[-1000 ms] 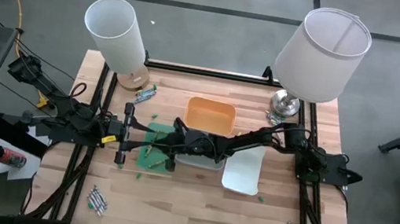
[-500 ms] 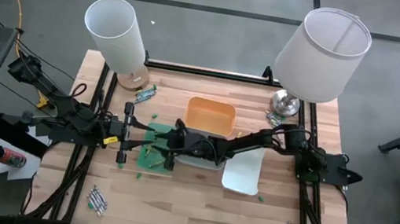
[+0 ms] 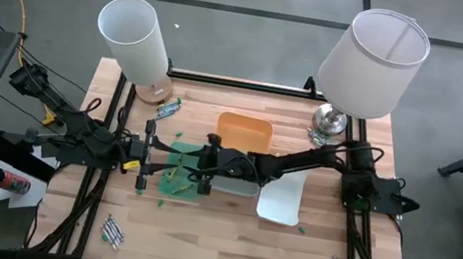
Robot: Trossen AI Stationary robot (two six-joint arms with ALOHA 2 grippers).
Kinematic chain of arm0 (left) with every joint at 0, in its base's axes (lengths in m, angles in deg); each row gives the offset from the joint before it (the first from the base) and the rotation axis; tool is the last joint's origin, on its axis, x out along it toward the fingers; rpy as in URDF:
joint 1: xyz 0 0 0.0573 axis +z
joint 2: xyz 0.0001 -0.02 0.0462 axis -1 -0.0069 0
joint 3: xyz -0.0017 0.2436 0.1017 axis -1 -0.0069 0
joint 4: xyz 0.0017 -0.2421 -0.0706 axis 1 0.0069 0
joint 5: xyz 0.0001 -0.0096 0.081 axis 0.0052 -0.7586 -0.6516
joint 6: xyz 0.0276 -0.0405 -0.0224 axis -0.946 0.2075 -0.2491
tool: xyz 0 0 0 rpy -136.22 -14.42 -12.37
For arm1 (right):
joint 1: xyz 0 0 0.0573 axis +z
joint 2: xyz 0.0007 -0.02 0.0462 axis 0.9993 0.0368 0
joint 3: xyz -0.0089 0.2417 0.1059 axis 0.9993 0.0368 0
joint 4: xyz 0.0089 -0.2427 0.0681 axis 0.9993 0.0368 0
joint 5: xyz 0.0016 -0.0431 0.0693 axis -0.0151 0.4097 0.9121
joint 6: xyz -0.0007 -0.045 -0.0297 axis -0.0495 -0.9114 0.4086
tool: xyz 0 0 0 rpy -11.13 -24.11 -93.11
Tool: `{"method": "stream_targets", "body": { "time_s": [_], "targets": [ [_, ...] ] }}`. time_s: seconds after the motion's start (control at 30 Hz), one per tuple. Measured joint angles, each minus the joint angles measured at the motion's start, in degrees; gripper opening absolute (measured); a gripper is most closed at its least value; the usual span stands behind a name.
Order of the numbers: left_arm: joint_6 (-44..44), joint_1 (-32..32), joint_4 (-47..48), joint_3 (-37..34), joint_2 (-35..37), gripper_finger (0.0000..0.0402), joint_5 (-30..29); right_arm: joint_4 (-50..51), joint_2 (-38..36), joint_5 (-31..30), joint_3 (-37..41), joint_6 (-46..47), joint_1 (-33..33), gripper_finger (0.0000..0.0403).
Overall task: Sort crayons
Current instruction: Put the blue crayon into the white bin
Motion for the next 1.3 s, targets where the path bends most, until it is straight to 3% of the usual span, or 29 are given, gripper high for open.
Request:
{"method": "stream_targets", "body": {
  "time_s": [0.23, 0.4, 0.53, 0.6, 0.7, 0.83, 1.3],
  "targets": [
    [0.5, 0.0, 0.0, 0.0, -0.3, 0.0158, 0.0, 0.4, -12.2, -15.0, 15.8, -0.2, 2.1, 0.0184],
    [-0.5, 0.0, 0.0, 0.0, -0.4, 0.0158, -0.2, 0.8, -28.6, -37.0, 32.0, 3.4, 5.9, 0.0184],
    [-1.0, 0.0, -0.1, 0.0, -0.4, 0.0158, -0.2, 7.2, -43.7, -55.2, 42.7, 17.7, 9.7, 0.0184],
    [-1.0, 0.0, -0.2, 0.0, -0.3, 0.0158, -0.2, 9.4, -50.9, -59.8, 46.8, 28.3, 11.0, 0.0184],
    [-1.0, 0.5, -0.6, 0.0, -0.5, 0.0158, -0.7, 10.1, -59.9, -60.2, 51.8, 39.2, 11.1, 0.0184],
    [-1.0, 1.7, -0.5, 0.0, -1.1, 0.0158, -1.6, 10.6, -65.5, -58.6, 56.5, 43.6, 9.8, 0.0184],
    [-1.0, 5.7, -0.4, 0.0, -7.3, 0.0158, -1.6, 21.9, -65.5, -46.9, 57.5, 57.5, -1.2, 0.0183]
  ]
}}
